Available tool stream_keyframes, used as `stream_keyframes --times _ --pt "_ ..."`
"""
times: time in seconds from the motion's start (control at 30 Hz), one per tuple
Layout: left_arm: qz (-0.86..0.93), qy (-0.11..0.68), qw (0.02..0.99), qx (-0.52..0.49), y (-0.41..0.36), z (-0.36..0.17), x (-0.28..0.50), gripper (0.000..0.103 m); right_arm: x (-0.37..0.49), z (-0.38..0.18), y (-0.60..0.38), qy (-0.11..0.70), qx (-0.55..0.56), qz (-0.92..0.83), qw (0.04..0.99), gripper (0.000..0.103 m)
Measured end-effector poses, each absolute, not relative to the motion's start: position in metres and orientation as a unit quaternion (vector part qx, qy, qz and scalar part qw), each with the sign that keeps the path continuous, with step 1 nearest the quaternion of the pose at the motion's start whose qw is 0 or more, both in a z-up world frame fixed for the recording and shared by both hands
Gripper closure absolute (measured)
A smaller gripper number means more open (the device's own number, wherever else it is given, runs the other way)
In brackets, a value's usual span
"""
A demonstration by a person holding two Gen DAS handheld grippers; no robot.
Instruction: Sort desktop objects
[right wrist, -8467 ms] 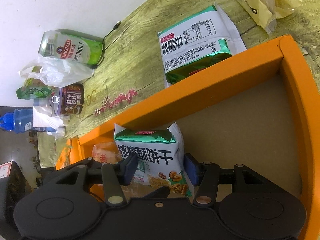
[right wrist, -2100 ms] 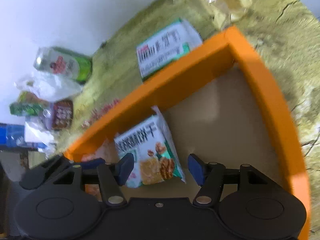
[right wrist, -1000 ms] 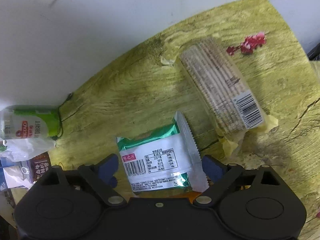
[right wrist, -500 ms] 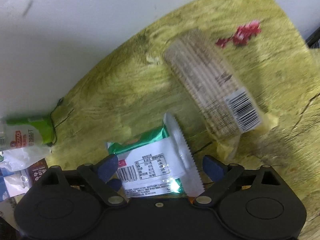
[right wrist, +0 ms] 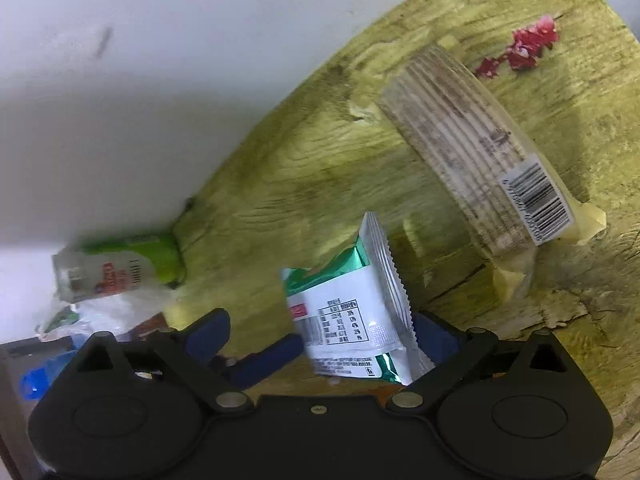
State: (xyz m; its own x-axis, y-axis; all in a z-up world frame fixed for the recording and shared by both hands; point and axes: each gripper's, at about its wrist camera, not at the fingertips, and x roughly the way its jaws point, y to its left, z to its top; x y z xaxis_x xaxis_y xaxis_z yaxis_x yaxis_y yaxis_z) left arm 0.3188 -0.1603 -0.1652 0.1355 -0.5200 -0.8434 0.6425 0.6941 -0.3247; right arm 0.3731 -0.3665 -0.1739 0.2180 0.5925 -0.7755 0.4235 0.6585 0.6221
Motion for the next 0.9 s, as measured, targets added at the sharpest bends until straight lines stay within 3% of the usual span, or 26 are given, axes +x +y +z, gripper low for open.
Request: stream_keyframes --times 0.33,0.9 --pt "-0.367 0.542 0.755 0.031 -0.145 -0.167 0.320 0.003 0.377 -0.155 -0.359 0.583 0.465 0.118 0.656 0.004" --pt "-0.336 0.543 0.770 -0.016 -0.089 -0.157 0.303 0.004 0.387 -0.152 -0.297 0.600 0.458 0.166 0.635 0.005"
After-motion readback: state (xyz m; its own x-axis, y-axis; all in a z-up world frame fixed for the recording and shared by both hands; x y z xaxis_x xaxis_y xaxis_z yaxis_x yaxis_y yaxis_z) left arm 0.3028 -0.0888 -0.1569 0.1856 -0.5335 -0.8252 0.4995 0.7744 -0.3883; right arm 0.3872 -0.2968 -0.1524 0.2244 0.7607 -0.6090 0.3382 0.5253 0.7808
